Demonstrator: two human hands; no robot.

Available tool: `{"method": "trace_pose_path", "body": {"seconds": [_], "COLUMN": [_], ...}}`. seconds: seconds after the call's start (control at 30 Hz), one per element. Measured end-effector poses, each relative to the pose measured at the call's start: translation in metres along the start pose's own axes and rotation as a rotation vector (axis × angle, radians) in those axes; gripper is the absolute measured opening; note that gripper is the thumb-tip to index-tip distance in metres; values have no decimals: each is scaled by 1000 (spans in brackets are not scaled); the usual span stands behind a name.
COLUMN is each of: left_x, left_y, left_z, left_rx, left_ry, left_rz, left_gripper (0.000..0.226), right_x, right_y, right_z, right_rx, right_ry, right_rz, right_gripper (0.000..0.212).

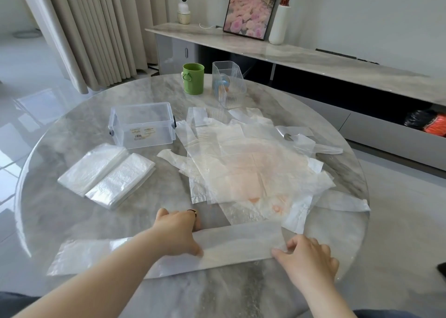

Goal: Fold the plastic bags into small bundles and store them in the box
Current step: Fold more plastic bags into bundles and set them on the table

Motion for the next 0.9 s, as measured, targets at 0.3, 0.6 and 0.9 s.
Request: {"method": "trace_pose_path", "body": {"seconds": [0.3,0.6,0.9], "left_x": [-2,-23,-42], "left_y": [15,17,-4], "left_z": [5,13,1], "left_rx": [-267,29,250], "left_ry": [-27,75,356], "left_rz": [172,1071,1501], "left_gripper": [38,33,8], "right_x": [-2,-32,-94], "right_y": [6,26,-61], "right_z": [5,27,55], "right_rx": [-16,778,619], "right_ry": [-9,509,1418], "right_rz": [-2,-474,-37], "right_gripper": [19,40,22]}}
Point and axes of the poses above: each hand's wrist, its own z-axis away from the middle knuckle, its own y-axis out of the back of the hand, x = y × z, the point moved 5 cm from there along -z, towards the middle knuckle, and after that the axes turned 5 degrees about -z, right-handed, at the moved point
